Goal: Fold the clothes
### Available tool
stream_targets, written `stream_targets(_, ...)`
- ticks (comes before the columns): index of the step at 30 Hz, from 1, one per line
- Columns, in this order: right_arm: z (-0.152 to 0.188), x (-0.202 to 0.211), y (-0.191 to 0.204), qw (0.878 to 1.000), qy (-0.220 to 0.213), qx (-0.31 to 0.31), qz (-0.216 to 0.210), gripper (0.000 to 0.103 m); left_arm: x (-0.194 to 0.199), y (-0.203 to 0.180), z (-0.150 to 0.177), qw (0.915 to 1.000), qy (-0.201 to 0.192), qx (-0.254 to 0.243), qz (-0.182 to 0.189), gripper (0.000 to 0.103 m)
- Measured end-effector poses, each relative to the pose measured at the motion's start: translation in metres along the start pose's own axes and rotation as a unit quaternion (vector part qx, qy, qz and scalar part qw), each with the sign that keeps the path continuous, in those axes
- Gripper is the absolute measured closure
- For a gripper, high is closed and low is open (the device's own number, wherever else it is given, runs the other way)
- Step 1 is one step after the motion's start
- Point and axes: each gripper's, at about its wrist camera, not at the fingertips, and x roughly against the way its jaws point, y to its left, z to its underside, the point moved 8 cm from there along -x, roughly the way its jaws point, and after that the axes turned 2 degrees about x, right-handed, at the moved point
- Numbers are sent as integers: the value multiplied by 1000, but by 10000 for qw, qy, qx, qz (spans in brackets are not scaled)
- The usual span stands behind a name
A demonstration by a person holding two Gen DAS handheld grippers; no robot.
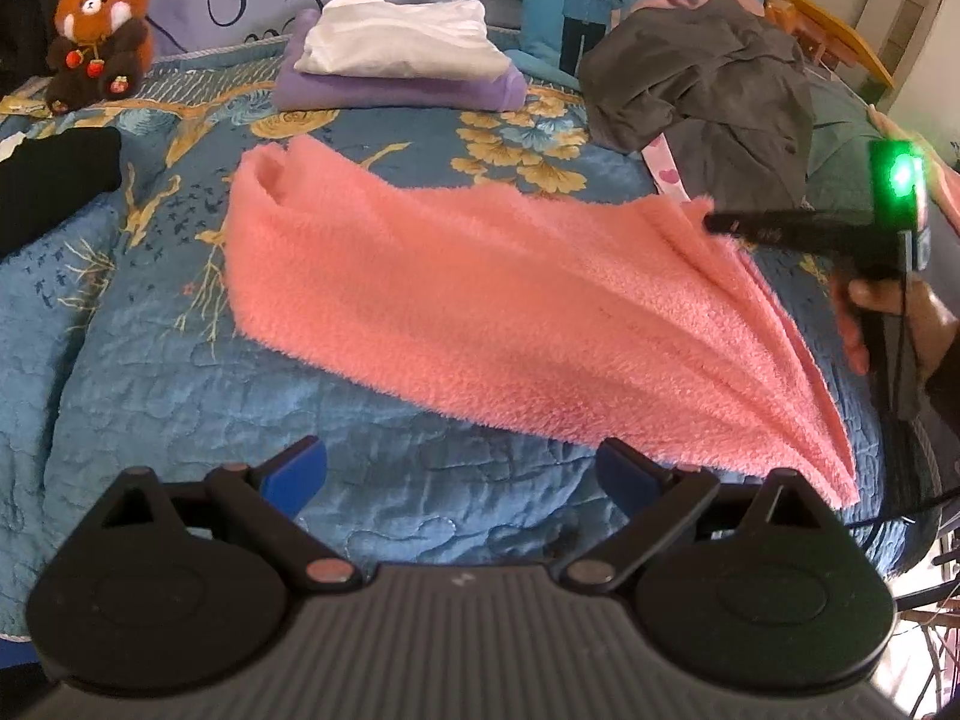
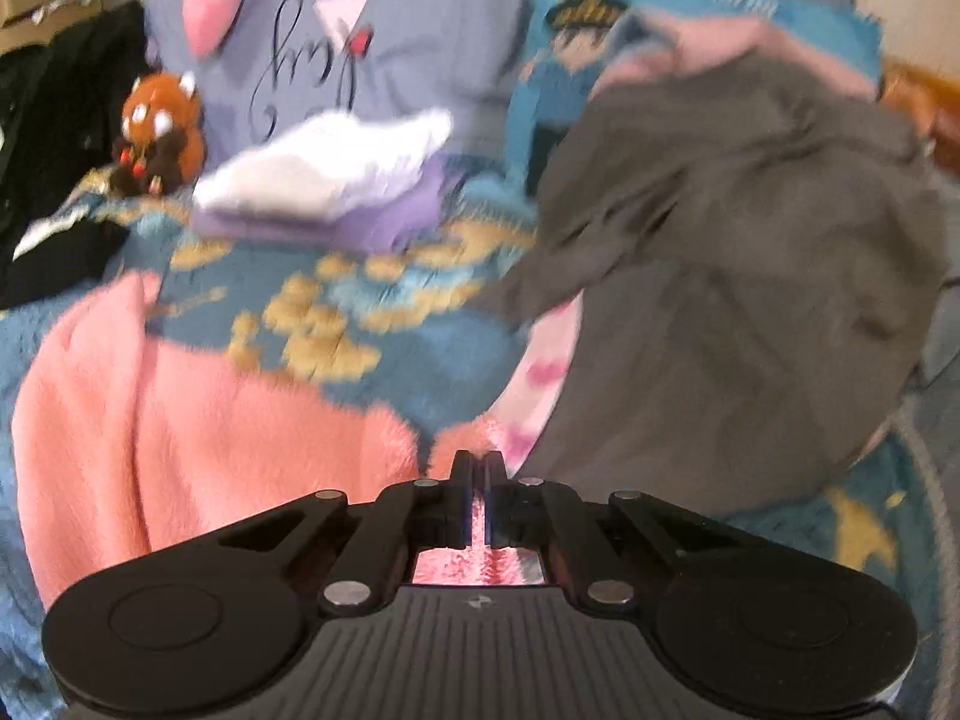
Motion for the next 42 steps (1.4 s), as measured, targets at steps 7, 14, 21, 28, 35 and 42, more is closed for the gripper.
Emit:
stream_targets(7, -11, -11, -57, 9922, 149, -183, 1221, 100, 1, -5, -2, 10000, -45, -32, 45, 5)
stream_targets(14, 8, -29, -101, 9766, 589, -1386, 1532, 95, 4, -3, -2, 10000, -40, -23, 19, 4)
stream_targets(21, 9, 33, -92, 9649, -263, -2162, 1465, 75, 7, 0, -4, 9999, -101, 27, -4, 3)
stream_targets(28, 84, 113, -35, 9498, -396, -3028, 687, 71, -8, -8, -7, 9990, 15, 304, 314, 3)
stream_targets(35, 190, 149, -7, 8982, 165, -4370, 441, 69, -14, -37, 0, 9979, 151, 329, 531, 2)
stream_targets(42, 210, 137, 10, 8266, -5, -5620, -306, 68, -23, -65, 12, 9957, 370, 602, 605, 1)
